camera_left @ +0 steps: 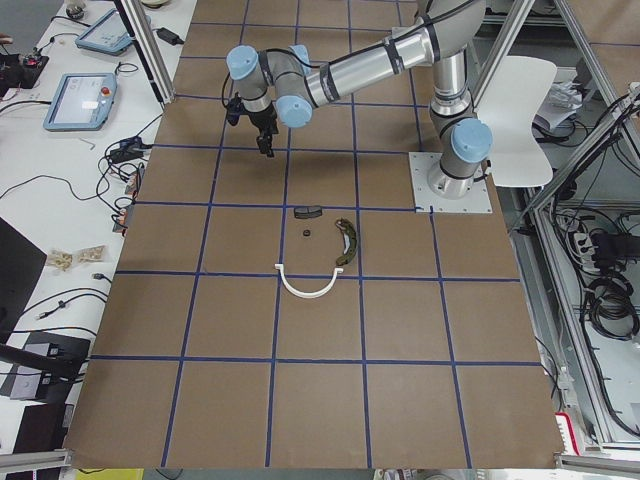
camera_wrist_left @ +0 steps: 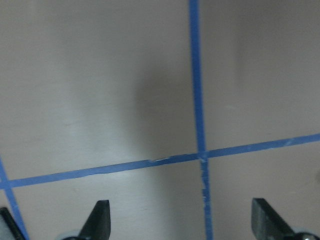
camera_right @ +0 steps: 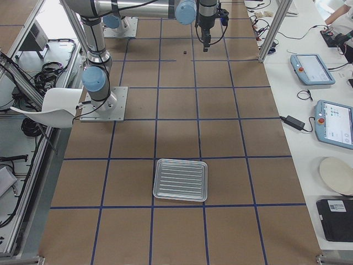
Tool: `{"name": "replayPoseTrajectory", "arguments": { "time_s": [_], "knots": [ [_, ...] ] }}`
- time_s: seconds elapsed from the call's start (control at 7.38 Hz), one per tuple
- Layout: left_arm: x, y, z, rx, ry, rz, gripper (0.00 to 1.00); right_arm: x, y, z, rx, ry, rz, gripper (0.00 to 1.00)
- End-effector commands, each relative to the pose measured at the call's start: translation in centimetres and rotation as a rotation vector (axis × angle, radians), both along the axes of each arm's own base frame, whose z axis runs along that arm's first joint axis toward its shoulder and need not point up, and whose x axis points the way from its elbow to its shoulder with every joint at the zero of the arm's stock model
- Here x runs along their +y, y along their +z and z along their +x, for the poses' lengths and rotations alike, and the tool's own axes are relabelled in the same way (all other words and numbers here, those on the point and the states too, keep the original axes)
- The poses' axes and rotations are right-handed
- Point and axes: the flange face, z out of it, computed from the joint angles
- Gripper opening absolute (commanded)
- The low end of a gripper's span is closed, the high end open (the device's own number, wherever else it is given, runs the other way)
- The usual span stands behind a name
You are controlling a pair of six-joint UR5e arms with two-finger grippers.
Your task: Place bearing gear from tray to pile
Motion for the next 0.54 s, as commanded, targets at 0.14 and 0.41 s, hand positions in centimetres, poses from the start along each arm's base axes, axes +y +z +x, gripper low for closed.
{"name": "replayPoseTrajectory", "arguments": {
  "time_s": [0.14,0.41],
  "knots": [
    [4.3,-5.3,-9.5,0.006,-0.051,-0.070,1.00,-0.4,0.5,-1.5,0.006,-0.024,0.004,1.00],
    [6.6,-9.1,-10.0,0.051,-0.042,-0.064,1.00,-0.5,0.9,-2.1,0.011,-0.034,-0.002,1.00]
  ]
}}
